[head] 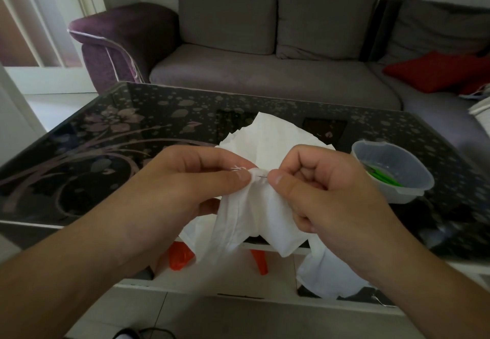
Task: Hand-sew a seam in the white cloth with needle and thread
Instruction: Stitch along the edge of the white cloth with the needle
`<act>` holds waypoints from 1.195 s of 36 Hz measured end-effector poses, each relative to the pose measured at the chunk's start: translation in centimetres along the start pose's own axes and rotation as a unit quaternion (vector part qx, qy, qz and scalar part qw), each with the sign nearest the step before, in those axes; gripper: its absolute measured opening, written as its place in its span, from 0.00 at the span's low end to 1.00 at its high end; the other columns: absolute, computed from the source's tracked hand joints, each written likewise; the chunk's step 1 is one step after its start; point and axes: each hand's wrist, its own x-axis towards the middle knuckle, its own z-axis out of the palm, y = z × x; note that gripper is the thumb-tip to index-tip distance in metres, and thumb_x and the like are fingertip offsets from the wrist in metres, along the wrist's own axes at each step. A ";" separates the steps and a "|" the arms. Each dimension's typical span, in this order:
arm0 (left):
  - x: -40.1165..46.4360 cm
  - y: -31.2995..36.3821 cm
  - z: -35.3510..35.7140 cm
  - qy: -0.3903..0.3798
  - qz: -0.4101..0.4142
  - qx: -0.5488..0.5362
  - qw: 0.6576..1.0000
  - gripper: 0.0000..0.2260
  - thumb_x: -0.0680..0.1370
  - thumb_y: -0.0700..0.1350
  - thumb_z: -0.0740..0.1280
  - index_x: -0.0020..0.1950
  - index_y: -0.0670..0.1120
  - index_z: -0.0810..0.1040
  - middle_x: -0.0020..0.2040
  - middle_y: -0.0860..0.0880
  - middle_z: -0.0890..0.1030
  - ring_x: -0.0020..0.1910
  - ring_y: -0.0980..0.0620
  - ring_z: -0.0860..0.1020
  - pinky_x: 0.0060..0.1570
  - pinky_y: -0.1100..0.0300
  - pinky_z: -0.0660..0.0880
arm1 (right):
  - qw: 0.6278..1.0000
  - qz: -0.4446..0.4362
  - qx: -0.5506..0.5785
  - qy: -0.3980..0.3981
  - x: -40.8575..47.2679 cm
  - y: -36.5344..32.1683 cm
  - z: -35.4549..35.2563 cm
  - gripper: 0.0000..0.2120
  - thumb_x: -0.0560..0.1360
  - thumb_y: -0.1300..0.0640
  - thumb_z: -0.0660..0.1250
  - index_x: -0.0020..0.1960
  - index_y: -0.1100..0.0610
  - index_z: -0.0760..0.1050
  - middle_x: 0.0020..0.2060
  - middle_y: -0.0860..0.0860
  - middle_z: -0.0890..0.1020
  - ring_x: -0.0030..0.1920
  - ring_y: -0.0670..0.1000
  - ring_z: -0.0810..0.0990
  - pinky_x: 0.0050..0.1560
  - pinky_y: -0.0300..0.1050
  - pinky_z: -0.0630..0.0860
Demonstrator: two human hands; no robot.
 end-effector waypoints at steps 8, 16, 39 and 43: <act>-0.1 -0.1 -0.1 -0.004 0.000 -0.004 1.000 0.10 0.73 0.47 0.71 0.49 0.48 0.89 0.52 0.46 0.88 0.53 0.45 0.87 0.54 0.49 0.81 | 1.000 0.007 -0.023 0.012 -0.1 0.2 0.1 0.03 0.78 0.49 0.69 0.48 0.48 0.78 0.24 0.50 0.71 0.25 0.45 0.68 0.31 0.37 0.68; -0.2 -0.2 0.0 0.000 0.000 -0.003 1.000 0.09 0.74 0.46 0.70 0.50 0.47 0.89 0.52 0.46 0.88 0.52 0.46 0.87 0.54 0.50 0.81 | 0.999 -0.013 -0.019 -0.030 -0.1 0.3 0.0 0.07 0.80 0.52 0.66 0.47 0.48 0.83 0.26 0.51 0.73 0.26 0.44 0.69 0.31 0.36 0.68; -0.2 -0.3 0.1 0.022 -0.001 0.015 1.000 0.08 0.73 0.47 0.72 0.47 0.49 0.89 0.51 0.48 0.88 0.52 0.47 0.87 0.55 0.48 0.81 | 0.999 0.011 -0.020 -0.047 -0.2 0.6 -0.1 0.09 0.82 0.57 0.64 0.45 0.53 0.80 0.25 0.45 0.72 0.27 0.42 0.72 0.35 0.35 0.65; -0.2 -0.3 0.1 0.028 -0.008 0.021 0.999 0.07 0.73 0.47 0.72 0.47 0.49 0.89 0.51 0.48 0.88 0.51 0.48 0.87 0.54 0.49 0.81 | 0.999 0.019 -0.017 -0.046 -0.2 0.6 0.0 0.10 0.83 0.57 0.63 0.45 0.53 0.80 0.25 0.44 0.72 0.27 0.42 0.72 0.35 0.37 0.65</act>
